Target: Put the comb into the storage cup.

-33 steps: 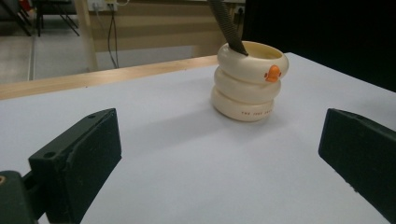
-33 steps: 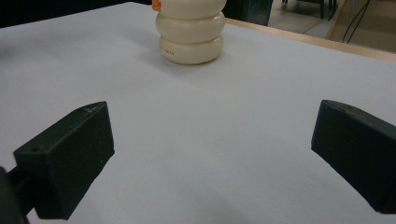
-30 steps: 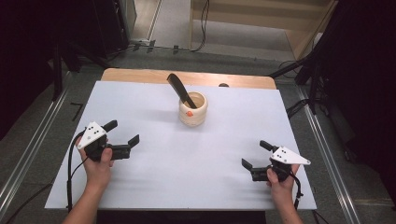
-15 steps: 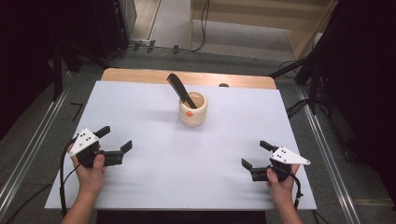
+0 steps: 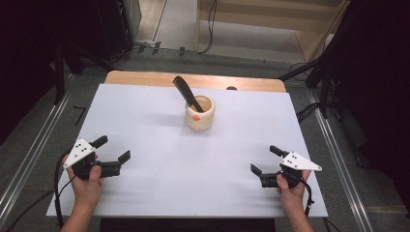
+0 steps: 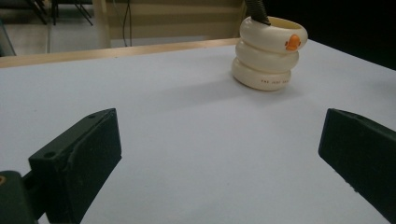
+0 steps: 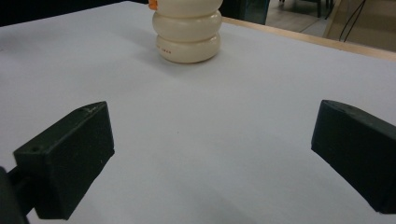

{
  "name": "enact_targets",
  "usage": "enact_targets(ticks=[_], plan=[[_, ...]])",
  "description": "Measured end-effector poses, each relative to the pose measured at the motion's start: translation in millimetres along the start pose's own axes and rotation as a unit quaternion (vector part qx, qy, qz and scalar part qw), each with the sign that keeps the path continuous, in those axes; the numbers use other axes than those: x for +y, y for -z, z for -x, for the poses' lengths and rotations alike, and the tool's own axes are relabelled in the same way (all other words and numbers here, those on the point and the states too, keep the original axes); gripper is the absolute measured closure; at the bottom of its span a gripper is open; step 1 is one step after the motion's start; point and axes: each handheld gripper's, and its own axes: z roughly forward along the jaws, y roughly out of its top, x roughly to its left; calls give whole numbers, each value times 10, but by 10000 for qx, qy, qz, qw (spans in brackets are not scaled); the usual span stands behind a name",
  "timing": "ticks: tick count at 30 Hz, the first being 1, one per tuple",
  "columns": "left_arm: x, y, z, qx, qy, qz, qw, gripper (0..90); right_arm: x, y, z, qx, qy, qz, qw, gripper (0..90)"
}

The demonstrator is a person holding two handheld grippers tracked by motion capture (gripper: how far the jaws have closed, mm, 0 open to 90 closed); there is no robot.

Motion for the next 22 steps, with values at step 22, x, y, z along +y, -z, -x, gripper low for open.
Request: enact_targets(ticks=[22], plan=[[-217, 278, -99, 122, -61, -214, 9997, 0, -36, 78, 99, -266, -196, -31, 9995, 0]])
